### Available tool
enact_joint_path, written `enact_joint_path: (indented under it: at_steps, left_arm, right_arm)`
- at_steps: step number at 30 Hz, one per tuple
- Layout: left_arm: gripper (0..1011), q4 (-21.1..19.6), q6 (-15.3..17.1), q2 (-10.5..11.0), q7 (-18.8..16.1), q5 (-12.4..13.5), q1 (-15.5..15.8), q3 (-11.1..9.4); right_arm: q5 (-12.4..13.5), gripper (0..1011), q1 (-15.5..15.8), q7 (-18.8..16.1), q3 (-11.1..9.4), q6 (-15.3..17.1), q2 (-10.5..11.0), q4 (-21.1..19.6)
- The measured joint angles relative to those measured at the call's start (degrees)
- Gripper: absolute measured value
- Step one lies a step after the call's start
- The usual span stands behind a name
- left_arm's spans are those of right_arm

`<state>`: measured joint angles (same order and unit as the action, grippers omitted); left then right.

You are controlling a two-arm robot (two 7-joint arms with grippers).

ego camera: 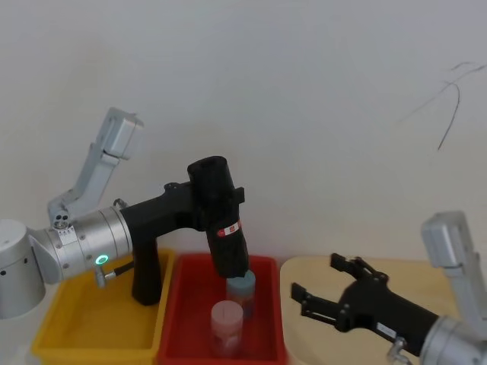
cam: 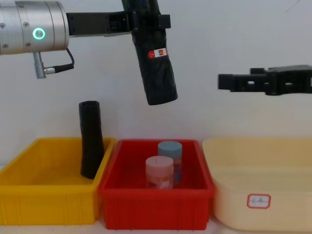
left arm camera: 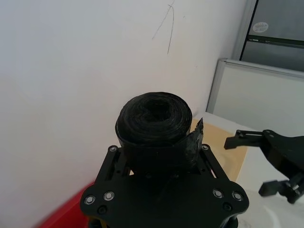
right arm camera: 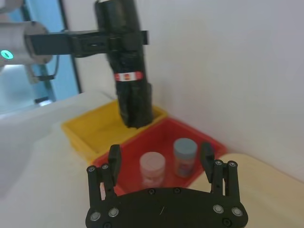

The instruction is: Pick up the garbage bag with the one hand and transfer it to the other hand.

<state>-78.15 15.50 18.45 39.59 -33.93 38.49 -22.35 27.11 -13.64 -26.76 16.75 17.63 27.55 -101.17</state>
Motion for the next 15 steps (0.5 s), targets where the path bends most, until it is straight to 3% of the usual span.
enact_joint_path:
  at_steps: [6, 15]
  left_arm:
    - [436, 0.02, -0.04, -0.02, 0.04, 0.0, 0.04, -0.04]
    - [436, 0.02, -0.04, -0.04, 0.06, 0.01, 0.06, -0.07]
  right_arm:
    - [-0.03, 1000, -4.38, -2.34, 2.52, 1.27, -0.16, 2.5]
    - [-0.95, 1000, -9.8, -2.46, 5.14, 1.91, -2.55, 7.42]
